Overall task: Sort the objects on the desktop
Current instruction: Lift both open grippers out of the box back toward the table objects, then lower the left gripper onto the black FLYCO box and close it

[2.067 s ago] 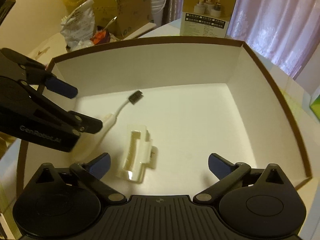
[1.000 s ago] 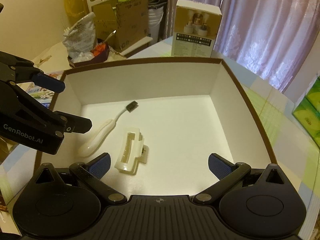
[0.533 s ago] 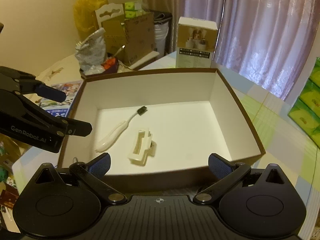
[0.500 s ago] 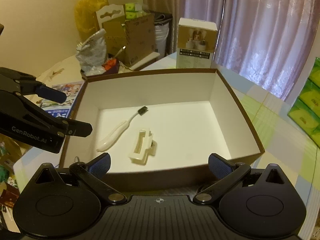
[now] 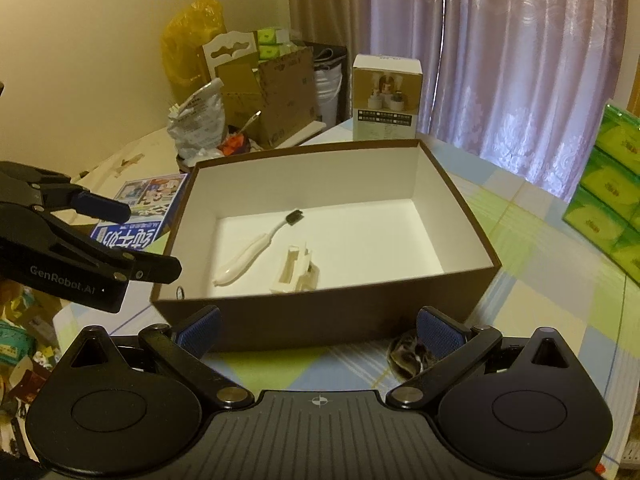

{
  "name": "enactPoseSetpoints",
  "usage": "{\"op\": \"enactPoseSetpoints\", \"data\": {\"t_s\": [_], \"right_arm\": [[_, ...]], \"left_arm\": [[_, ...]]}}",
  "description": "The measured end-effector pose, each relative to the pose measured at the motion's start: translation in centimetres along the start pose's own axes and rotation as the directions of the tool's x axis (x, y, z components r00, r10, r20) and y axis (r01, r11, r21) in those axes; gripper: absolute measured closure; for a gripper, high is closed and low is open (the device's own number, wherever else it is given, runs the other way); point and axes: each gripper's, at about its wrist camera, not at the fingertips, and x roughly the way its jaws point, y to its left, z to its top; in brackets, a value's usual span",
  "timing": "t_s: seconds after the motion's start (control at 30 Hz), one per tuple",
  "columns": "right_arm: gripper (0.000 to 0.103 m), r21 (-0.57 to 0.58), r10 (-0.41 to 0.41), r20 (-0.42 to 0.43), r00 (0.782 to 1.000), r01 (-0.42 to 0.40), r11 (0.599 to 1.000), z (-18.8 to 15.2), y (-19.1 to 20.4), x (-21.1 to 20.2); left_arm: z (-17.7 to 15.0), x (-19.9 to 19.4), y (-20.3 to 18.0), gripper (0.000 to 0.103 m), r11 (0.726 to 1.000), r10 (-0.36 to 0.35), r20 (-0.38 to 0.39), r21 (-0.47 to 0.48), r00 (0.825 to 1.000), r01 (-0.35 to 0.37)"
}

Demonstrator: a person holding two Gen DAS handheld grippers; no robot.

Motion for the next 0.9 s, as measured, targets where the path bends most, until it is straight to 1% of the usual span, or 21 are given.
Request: {"op": "enactPoseSetpoints", "data": {"t_s": [0.1, 0.2, 0.3, 0.4, 0.63, 0.9], "right_arm": [[0.002, 0.008, 0.009, 0.006, 1.000, -0.009, 1.000, -0.9, -0.3, -1.0], [0.002, 0.025, 0.017, 0.012, 1.000, -0.018, 1.000, -2.2, -0.8, -2.1], [0.002, 0.051, 0.024, 0.007, 1.000, -0.025, 0.998, -3.8, -1.5, -3.0], [0.002, 0.082, 0.017, -0.019, 1.000, -0.015, 0.997, -5.6, -2.7, -3.6], [0.002, 0.157, -0.026, -0.078, 0.997, 0.038, 0.987, -8.9, -5.5, -4.7], [0.002, 0.212, -0.085, -0.124, 0.989, 0.110, 0.971, -12.1, -8.4, -5.4]], "left_arm": [[-1.2, -0.7, -1.0, 0.018, 1.000, 0.009, -0.002, -0.005, 1.000, -0.009], [-2.3, -1.1, -2.0, 0.018, 1.000, 0.003, -0.008, -0.010, 1.000, -0.004], [-3.3, -1.1, -3.1, 0.018, 1.000, -0.025, -0.023, -0.019, 0.999, 0.024], [-4.2, -0.9, -4.2, 0.018, 0.998, -0.058, -0.043, -0.028, 0.997, 0.057], [-5.7, 0.7, -7.4, 0.019, 0.994, -0.108, -0.094, -0.014, 0.990, 0.107], [-5.7, 2.8, -10.0, 0.019, 0.988, -0.153, -0.113, 0.015, 0.982, 0.156]]}}
